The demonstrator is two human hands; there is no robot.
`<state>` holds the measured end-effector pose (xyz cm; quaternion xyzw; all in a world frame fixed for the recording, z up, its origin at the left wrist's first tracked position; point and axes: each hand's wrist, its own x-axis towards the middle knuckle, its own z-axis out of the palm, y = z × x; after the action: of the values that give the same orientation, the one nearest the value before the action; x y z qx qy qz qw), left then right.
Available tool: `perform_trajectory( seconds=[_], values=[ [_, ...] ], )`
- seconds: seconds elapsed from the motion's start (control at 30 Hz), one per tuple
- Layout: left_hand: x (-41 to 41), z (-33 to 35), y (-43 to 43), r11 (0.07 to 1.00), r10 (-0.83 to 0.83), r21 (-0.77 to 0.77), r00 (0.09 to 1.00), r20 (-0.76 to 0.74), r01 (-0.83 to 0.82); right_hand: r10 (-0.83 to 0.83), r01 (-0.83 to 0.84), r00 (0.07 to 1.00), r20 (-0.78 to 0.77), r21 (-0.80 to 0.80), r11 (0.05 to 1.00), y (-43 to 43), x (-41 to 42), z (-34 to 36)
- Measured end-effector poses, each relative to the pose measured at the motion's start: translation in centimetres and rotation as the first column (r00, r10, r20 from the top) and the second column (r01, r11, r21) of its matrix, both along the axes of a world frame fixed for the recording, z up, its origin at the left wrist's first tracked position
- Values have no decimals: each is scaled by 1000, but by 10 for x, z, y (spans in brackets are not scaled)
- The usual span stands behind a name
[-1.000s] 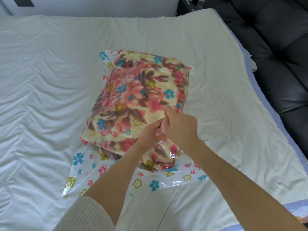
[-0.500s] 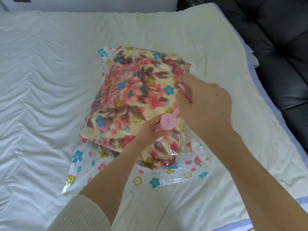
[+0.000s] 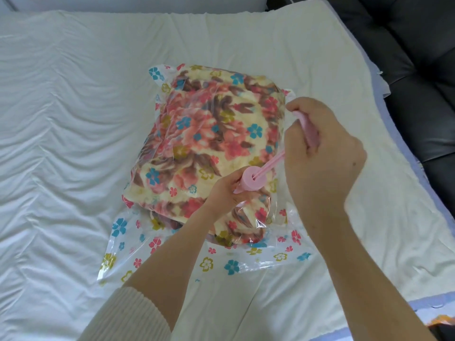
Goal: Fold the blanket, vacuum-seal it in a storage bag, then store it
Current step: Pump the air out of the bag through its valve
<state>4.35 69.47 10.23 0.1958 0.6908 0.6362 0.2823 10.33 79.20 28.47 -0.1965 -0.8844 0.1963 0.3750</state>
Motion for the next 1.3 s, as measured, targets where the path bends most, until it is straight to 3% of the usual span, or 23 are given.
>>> perform_trajectory(
  seconds=[0.1, 0.17, 0.27, 0.37, 0.4, 0.47, 0.5, 0.57, 0.67, 0.77, 0.8, 0.87, 0.93, 1.0, 1.1, 1.2, 1.3],
  values=[
    [2, -1, 1, 1000, 12, -4, 1000, 7, -12, 80, -92, 947, 312, 24, 996, -15, 0, -70],
    [2, -2, 1, 1000, 13, -22, 1000, 3, -13, 72, -110, 913, 402, 72, 991, -6, -2, -73],
    [-2, -4, 2, 1000, 8, -22, 1000, 15, -8, 120, -169, 924, 364, 105, 980, 5, 0, -14],
    [-3, -3, 2, 1000, 0, -27, 1000, -19, 0, 14, -16, 999, 49, 41, 999, 5, 0, 10],
    [-2, -3, 2, 1000, 0, -24, 1000, -8, 0, -25, 24, 999, 39, 29, 999, 3, 1, -8],
    [0, -2, 1, 1000, 8, -11, 1000, 11, -8, 49, -52, 963, 265, 3, 999, -9, 0, -51],
    [1, -3, 1, 1000, 6, -14, 1000, 15, -6, 17, -51, 942, 336, 91, 995, -5, -1, -69],
    [2, -2, 0, 1000, 11, -28, 1000, 29, -10, 38, -100, 894, 446, 115, 988, 3, 0, -60],
    [-3, -2, 1, 999, 1, -40, 1000, 0, -1, 78, -114, 946, 314, 98, 989, 6, 1, -5],
    [-4, -2, 2, 998, -13, -57, 1000, -8, 13, 25, -26, 999, 43, 25, 999, 4, -1, 8],
    [-3, -2, 1, 998, -10, -60, 1000, -12, 10, 19, -21, 997, 72, 28, 999, -1, -4, -14],
    [-1, -1, -1, 998, -12, -60, 1000, -17, 10, 110, -120, 943, 315, 12, 993, -13, -5, -70],
    [1, 2, -2, 997, -25, -78, 999, -44, 22, 105, -121, 899, 426, 11, 993, -7, -3, -104],
    [1, 5, -3, 995, -27, -99, 997, -71, 20, 165, -165, 872, 462, -41, 985, 2, 0, -108],
    [-2, 8, -3, 994, -19, -104, 999, -41, 14, 373, -225, 843, 387, -376, 899, 13, 8, -104],
    [-4, 14, -2, 976, -75, -210, 995, -60, 61, 339, -179, 891, 301, -455, 873, 14, 15, -115],
    [-10, 30, -8, 914, -178, -399, 958, -223, 77, 302, -149, 927, 220, -524, 839, 19, 12, -122]
  ],
)
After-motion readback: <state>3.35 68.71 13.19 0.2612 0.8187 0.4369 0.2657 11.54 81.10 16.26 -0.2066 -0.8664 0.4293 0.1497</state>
